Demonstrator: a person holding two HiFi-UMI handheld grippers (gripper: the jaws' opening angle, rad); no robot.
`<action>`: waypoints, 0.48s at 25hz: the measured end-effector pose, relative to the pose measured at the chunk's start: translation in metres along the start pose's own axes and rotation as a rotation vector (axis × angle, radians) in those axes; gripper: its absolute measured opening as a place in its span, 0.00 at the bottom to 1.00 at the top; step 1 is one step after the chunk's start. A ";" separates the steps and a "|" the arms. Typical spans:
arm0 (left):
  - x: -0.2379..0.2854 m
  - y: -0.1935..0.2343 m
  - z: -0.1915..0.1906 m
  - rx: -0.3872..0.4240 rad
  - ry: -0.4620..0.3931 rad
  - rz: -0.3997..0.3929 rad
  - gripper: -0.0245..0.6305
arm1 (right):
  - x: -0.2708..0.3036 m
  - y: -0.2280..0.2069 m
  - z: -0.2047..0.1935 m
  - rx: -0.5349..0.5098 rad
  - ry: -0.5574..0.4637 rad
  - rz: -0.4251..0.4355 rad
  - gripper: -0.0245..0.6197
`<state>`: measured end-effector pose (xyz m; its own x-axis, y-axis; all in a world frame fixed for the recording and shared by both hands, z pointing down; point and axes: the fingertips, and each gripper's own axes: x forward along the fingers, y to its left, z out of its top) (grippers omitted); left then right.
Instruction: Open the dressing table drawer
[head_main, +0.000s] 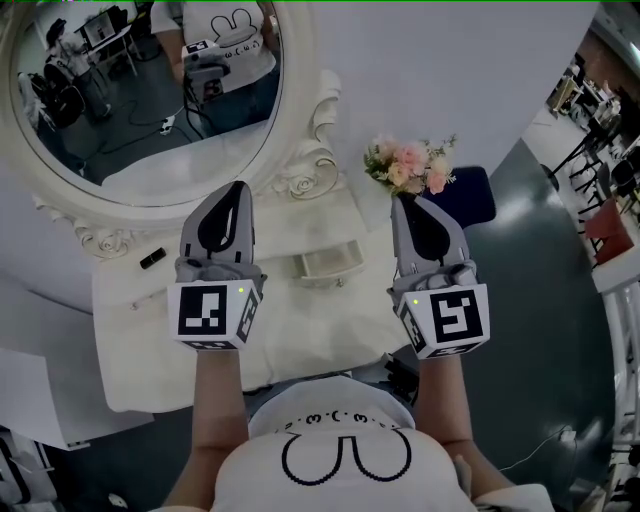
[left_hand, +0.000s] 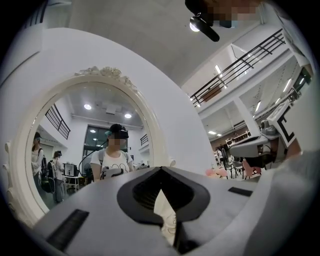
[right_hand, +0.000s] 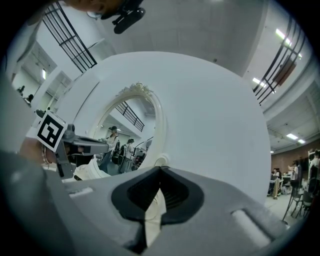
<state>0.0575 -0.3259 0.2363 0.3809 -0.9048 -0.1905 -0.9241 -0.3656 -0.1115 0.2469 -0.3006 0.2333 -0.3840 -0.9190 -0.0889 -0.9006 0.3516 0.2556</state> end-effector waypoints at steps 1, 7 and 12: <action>0.001 0.000 0.003 0.004 -0.005 -0.001 0.04 | 0.001 0.000 0.002 0.000 -0.003 0.000 0.04; 0.003 -0.001 0.010 0.020 -0.009 -0.003 0.04 | 0.003 0.000 0.005 0.010 -0.012 -0.003 0.04; 0.004 0.001 0.006 0.034 -0.008 -0.002 0.04 | 0.005 0.003 0.003 0.005 -0.006 0.005 0.04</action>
